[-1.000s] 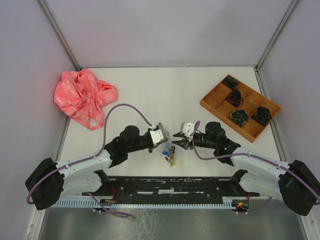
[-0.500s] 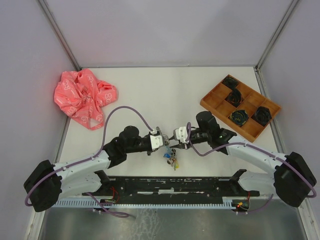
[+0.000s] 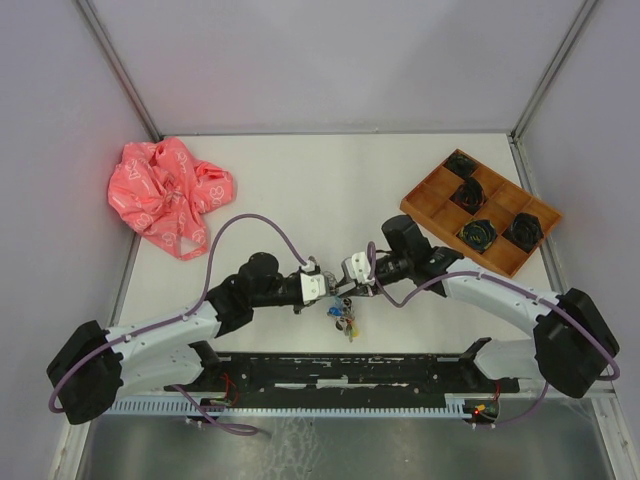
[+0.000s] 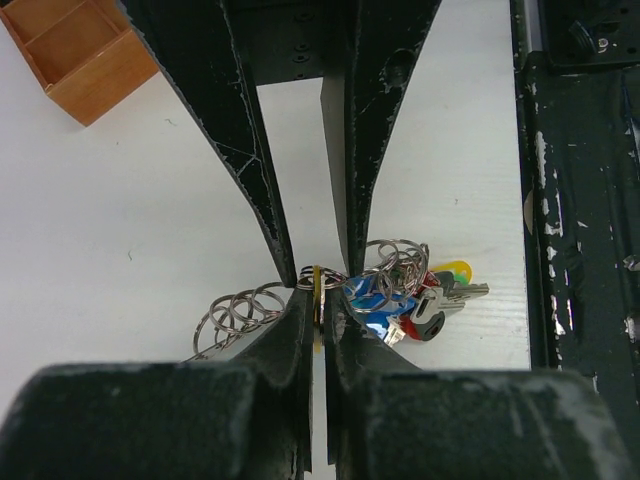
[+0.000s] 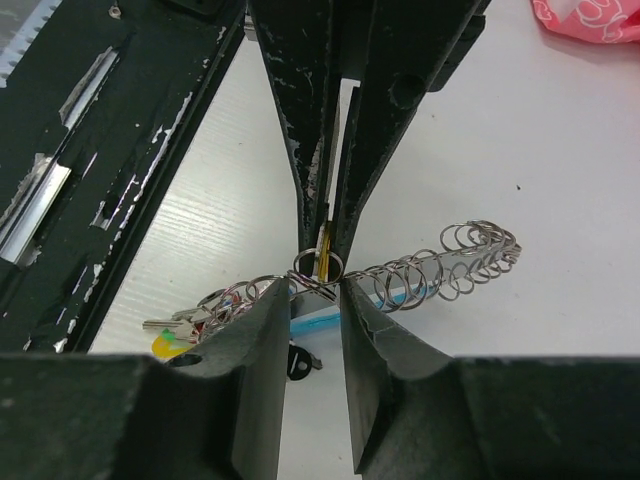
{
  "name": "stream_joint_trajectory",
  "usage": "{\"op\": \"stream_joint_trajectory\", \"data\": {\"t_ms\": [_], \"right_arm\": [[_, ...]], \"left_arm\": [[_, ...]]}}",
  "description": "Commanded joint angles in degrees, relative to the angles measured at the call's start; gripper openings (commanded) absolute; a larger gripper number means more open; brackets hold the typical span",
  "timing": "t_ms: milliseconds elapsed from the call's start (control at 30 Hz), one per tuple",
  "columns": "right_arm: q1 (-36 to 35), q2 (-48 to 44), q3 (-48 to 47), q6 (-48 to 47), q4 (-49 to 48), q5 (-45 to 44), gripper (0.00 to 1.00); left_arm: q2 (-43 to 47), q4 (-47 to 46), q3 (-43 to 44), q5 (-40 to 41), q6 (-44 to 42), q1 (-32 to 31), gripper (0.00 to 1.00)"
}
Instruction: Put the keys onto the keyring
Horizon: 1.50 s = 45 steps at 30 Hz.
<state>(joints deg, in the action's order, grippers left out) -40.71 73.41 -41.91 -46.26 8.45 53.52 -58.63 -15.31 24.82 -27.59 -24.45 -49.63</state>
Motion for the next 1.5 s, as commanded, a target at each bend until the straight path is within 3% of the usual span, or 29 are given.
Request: {"op": "stream_joint_trajectory", "data": {"t_ms": [0, 433, 800, 933, 1033, 1100, 1467], "right_arm": [[-0.08, 1.08, -2.94, -2.35, 4.80, 4.38, 0.33], [-0.37, 2.09, -3.18, -2.16, 6.12, 5.11, 0.24], [-1.03, 0.64, 0.74, 9.65, -8.09, 1.28, 0.23], [-1.04, 0.30, 1.02, 10.52, -8.20, 1.01, 0.16], [-1.04, -0.69, 1.41, 11.26, -8.27, -0.13, 0.02], [-1.03, -1.77, 1.84, 12.41, -9.03, -1.31, 0.01], [1.16, -9.15, 10.60, 27.55, -30.80, -10.52, 0.01]], "left_arm": [[1.88, -2.88, 2.89, -0.73, -1.93, 0.06, 0.03], [2.47, -2.78, 2.74, -0.09, -1.67, 0.10, 0.03], [1.94, -2.88, 3.12, -0.43, -0.78, 0.06, 0.03], [2.07, -2.88, 3.05, -0.17, -0.54, 0.07, 0.03], [2.58, -2.86, 2.67, 0.95, -0.07, 0.10, 0.03], [2.92, -2.88, 2.48, 2.38, 0.60, 0.01, 0.03], [6.24, -6.68, -3.50, 10.41, 8.16, 0.08, 0.03]]}}
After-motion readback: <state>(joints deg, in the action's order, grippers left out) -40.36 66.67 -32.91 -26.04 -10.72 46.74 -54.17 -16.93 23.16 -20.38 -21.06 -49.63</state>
